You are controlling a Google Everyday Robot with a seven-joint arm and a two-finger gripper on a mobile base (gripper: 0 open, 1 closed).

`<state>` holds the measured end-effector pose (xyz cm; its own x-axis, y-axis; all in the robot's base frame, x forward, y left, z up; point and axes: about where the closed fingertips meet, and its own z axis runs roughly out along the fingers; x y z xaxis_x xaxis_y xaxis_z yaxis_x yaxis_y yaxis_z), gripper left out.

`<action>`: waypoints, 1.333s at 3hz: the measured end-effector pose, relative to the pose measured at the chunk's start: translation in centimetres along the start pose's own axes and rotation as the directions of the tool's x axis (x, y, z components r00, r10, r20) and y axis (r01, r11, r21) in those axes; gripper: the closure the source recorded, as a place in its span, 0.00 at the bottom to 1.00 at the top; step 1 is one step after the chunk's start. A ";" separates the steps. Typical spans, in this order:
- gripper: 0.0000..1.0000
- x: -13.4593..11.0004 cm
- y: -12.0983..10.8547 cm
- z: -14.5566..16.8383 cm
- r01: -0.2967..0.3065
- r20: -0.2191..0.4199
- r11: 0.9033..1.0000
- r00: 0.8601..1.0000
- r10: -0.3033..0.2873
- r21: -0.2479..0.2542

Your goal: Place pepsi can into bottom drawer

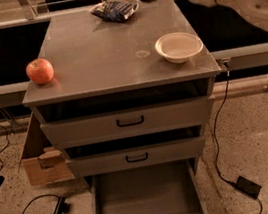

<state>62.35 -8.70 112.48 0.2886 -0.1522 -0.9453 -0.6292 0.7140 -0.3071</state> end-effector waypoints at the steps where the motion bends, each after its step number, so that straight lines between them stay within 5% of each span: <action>1: 1.00 11.1 3.6 -4.5 -0.088 -0.205 0.994 0.976 0.073 -0.063; 2: 1.00 19.8 8.3 -5.5 -0.177 -0.340 0.974 0.933 0.119 -0.145; 3: 1.00 25.3 11.1 -5.6 -0.235 -0.396 0.953 0.907 0.145 -0.190; 4: 1.00 25.5 11.4 -5.7 -0.237 -0.396 0.952 0.907 0.144 -0.195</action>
Offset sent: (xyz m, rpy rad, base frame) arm -0.0537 0.0050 -0.3352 -0.2221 0.5608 0.1589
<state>58.42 -8.32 84.26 -0.1152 -0.3058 -0.9451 -0.8076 0.5827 -0.0901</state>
